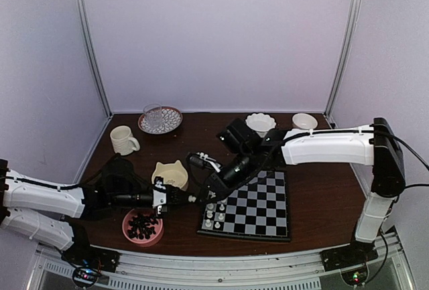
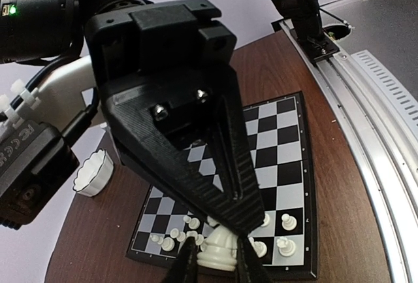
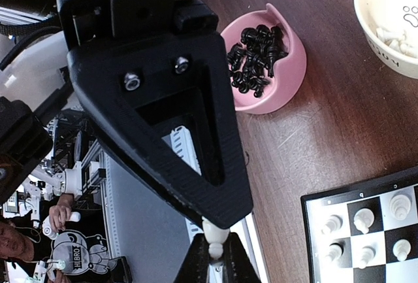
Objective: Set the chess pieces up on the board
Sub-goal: Pass from the right arm to the left, then pass from the left arm to the right
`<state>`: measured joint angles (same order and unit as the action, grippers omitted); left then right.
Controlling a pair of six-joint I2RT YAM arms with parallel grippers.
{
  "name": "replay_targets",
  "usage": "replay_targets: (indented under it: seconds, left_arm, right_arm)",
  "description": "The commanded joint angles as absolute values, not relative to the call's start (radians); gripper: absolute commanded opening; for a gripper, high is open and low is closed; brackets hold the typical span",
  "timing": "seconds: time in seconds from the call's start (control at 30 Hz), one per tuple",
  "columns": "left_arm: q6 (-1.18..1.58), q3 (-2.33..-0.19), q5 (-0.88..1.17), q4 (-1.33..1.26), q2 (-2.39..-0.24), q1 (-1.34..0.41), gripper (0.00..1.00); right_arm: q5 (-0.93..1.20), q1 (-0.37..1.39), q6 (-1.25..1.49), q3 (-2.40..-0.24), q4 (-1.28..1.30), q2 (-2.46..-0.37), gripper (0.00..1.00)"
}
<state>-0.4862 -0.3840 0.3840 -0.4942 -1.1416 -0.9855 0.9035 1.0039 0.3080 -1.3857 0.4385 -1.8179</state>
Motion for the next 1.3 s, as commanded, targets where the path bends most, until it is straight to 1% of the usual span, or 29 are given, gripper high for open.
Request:
replay_targets:
  seconds: [0.0,0.1,0.23,0.27,0.33,0.47,0.6,0.7,0.8,0.9,1.03,1.27]
  left_arm:
    - [-0.485,-0.393,0.375,-0.522,-1.122,-0.992,0.16]
    - [-0.478,-0.393,0.364,-0.524,-1.118,-0.992,0.13]
    - [-0.441,-0.386,0.311,-0.548,-1.103,-0.992,0.10]
    - [-0.435,-0.383,0.300,-0.553,-1.097,-0.992,0.09]
    - [-0.424,-0.375,0.281,-0.572,-1.087,-0.992,0.08]
    - [-0.406,-0.358,0.259,-0.602,-1.071,-0.992,0.08]
    - [-0.373,-0.349,0.247,-0.634,-1.069,-0.992,0.07]
    - [-0.347,-0.348,0.232,-0.652,-1.061,-0.992,0.02]
    - [-0.334,-0.347,0.231,-0.654,-1.047,-0.992,0.01]
    - [-0.328,-0.341,0.234,-0.656,-1.036,-0.992,0.00]
    - [-0.326,-0.340,0.233,-0.653,-1.030,-0.992,0.00]
    - [-0.327,-0.339,0.242,-0.641,-1.012,-0.992,0.00]
  right_arm:
    - [0.893,1.010,0.327,-1.377,0.374,-1.794,0.07]
    - [0.869,1.009,0.345,-1.347,0.333,-1.768,0.15]
    - [0.807,1.010,0.392,-1.273,0.231,-1.695,0.35]
    - [0.787,1.009,0.406,-1.247,0.195,-1.673,0.38]
    - [0.746,1.010,0.453,-1.193,0.114,-1.631,0.40]
    - [0.692,1.010,0.575,-1.059,-0.102,-1.567,0.40]
    - [0.625,1.017,0.666,-0.973,-0.285,-1.534,0.40]
    - [0.524,1.043,0.646,-0.944,-0.311,-1.510,0.42]
    - [0.483,1.059,0.659,-0.931,-0.361,-1.524,0.42]
    - [0.483,1.063,0.692,-0.917,-0.451,-1.547,0.39]
    - [0.498,1.069,0.705,-0.942,-0.472,-1.585,0.32]
    - [0.515,1.075,0.715,-0.969,-0.474,-1.626,0.26]
